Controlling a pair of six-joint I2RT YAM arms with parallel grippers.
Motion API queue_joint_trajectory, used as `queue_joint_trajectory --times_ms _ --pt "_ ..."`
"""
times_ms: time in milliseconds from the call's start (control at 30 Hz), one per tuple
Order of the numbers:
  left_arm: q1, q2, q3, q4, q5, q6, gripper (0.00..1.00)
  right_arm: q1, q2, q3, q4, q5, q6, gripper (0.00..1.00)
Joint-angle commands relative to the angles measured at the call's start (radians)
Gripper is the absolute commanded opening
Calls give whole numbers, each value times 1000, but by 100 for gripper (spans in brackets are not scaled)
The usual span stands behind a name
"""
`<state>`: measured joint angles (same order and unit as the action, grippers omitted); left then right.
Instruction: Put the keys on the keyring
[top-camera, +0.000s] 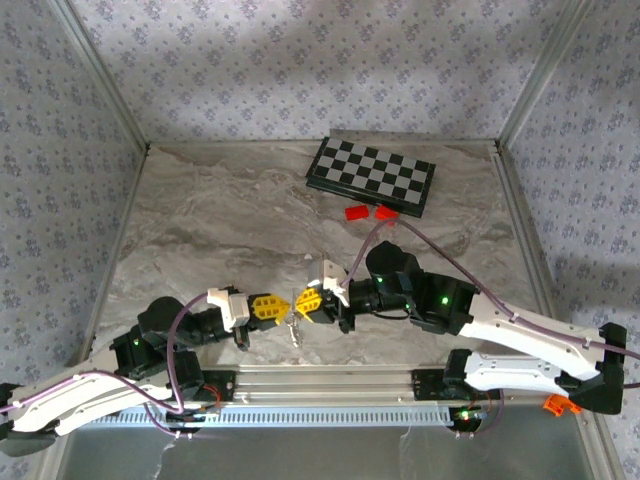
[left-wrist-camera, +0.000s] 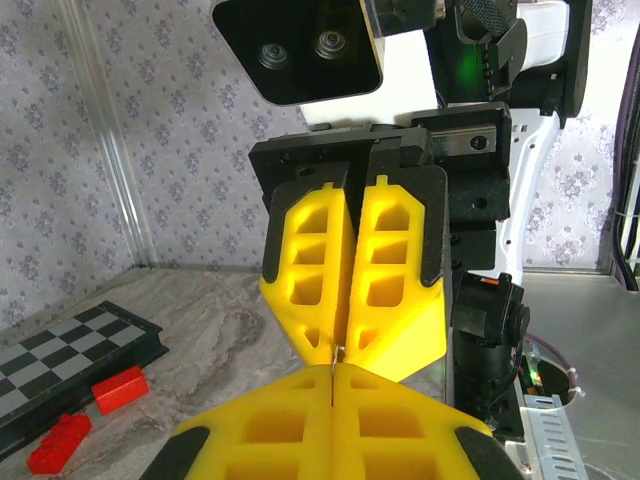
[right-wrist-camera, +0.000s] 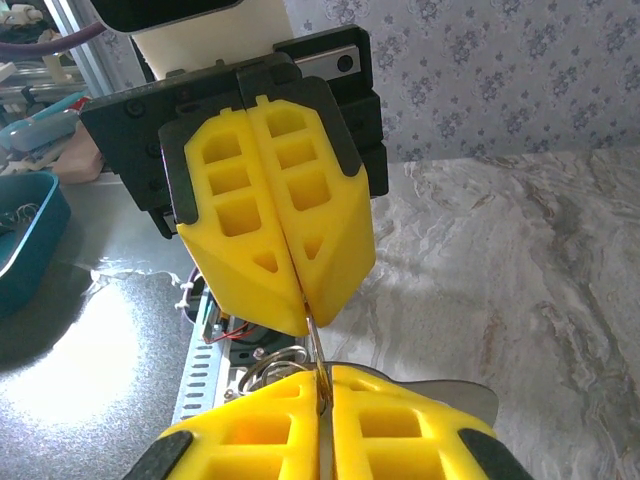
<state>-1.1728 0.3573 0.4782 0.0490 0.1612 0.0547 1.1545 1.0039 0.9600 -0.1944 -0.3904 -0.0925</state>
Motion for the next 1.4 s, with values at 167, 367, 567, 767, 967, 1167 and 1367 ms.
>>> queue_joint_trajectory --times_ms 167,367,567,767,967,1167,1367 --pt "0 2 27 4 0 18 0 10 -8 -3 2 20 9 0" --pt "-1 23 95 -164 -92 53 16 8 -5 61 -170 102 -59 0" --pt "1 119 164 -263 -108 67 30 -12 26 172 -425 120 -107 0" --pt "-1 224 197 -255 -24 70 33 -31 70 265 -544 113 -146 0" --pt "0 262 207 -238 -19 77 32 -35 91 296 -580 93 -176 0" --pt "-1 273 202 -221 -16 78 29 -35 114 312 -597 84 -200 0" --pt "-1 272 194 -200 -2 74 27 -33 126 315 -584 63 -202 0"
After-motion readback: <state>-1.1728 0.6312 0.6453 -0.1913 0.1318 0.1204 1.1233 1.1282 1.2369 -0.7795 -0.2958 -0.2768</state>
